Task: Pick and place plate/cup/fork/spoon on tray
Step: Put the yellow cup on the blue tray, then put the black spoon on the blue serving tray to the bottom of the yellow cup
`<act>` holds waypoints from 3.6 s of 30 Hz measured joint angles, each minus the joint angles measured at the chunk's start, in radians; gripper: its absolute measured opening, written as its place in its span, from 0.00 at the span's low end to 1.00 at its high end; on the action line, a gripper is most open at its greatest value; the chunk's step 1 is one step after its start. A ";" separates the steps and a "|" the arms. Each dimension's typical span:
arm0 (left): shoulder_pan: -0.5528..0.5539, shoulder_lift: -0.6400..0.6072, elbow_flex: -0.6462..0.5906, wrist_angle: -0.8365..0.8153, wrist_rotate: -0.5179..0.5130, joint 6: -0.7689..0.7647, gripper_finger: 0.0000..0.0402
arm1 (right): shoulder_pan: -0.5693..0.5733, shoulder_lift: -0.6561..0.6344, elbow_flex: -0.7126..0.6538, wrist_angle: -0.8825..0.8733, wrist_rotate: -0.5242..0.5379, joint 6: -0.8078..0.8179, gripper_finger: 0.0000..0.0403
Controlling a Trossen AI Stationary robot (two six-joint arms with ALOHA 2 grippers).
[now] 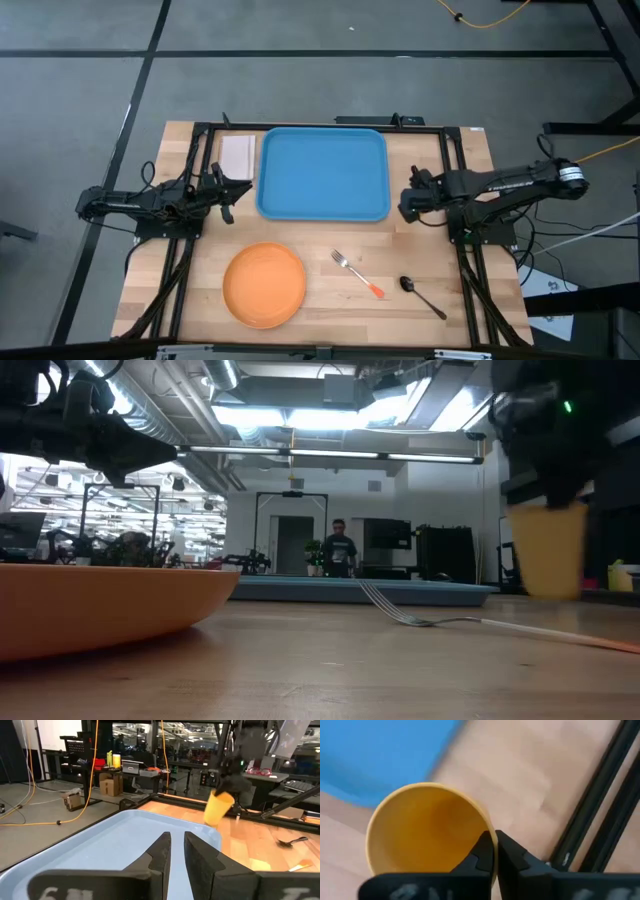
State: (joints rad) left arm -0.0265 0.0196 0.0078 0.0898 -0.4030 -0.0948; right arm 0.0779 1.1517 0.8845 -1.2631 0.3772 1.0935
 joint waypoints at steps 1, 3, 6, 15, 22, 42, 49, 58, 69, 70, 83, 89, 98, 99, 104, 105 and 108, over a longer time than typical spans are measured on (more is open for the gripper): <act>0.000 0.000 0.000 0.000 0.000 0.000 0.12 | 0.000 -0.003 0.037 0.002 0.034 -0.021 0.02; 0.000 0.000 0.000 0.000 0.000 0.000 0.12 | -0.002 -0.001 0.098 0.014 0.105 -0.064 0.01; 0.000 0.000 0.000 0.000 0.000 0.000 0.12 | -0.035 -0.002 0.167 0.085 0.202 -0.126 0.01; 0.000 0.000 0.000 0.000 0.000 0.000 0.12 | -0.258 0.108 0.178 0.475 0.261 -0.464 0.01; 0.000 0.000 0.000 0.000 0.000 0.000 0.12 | -0.459 0.272 0.177 0.651 0.090 -0.657 0.01; 0.000 0.000 0.000 0.000 0.000 0.000 0.12 | -0.728 0.409 0.177 0.749 -0.223 -0.736 0.01; 0.000 0.000 0.000 0.000 0.000 0.000 0.12 | -0.728 0.430 0.177 0.739 -0.223 -0.720 0.09; 0.000 0.000 0.000 0.000 0.000 0.000 0.12 | -0.728 0.430 0.177 0.739 -0.222 -0.771 0.15; 0.000 0.000 0.000 0.000 0.000 0.000 0.12 | -0.728 0.430 0.177 0.807 -0.210 -0.788 0.24; 0.000 0.000 0.000 0.000 0.000 0.000 0.12 | -0.727 0.430 0.177 0.807 -0.199 -0.788 0.24; 0.000 0.000 0.000 0.000 0.000 0.000 0.12 | -0.727 0.376 0.178 0.827 -0.100 -0.788 0.24; 0.000 0.000 0.000 0.000 0.000 0.000 0.12 | -0.701 0.295 0.178 0.822 -0.198 -0.783 0.24; 0.000 0.000 0.000 0.000 0.000 0.000 0.12 | -0.507 0.178 0.178 0.703 -0.496 -0.741 0.24; 0.000 0.000 0.000 0.000 0.000 0.000 0.12 | -0.473 0.164 0.178 0.670 -0.483 -0.706 0.24; 0.000 0.000 0.000 0.000 0.000 0.000 0.12 | -0.253 0.115 0.178 0.449 -0.306 -0.492 0.24; 0.000 0.000 0.000 0.000 0.000 0.000 0.12 | -0.203 0.112 0.178 0.414 -0.278 -0.440 0.24; 0.000 0.000 0.000 0.000 0.000 0.000 0.12 | -0.041 0.110 0.178 0.361 -0.211 -0.321 0.24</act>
State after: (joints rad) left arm -0.0265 0.0193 0.0078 0.0895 -0.4030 -0.0948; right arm 0.0367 1.2620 1.0630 -0.9019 0.1663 0.7729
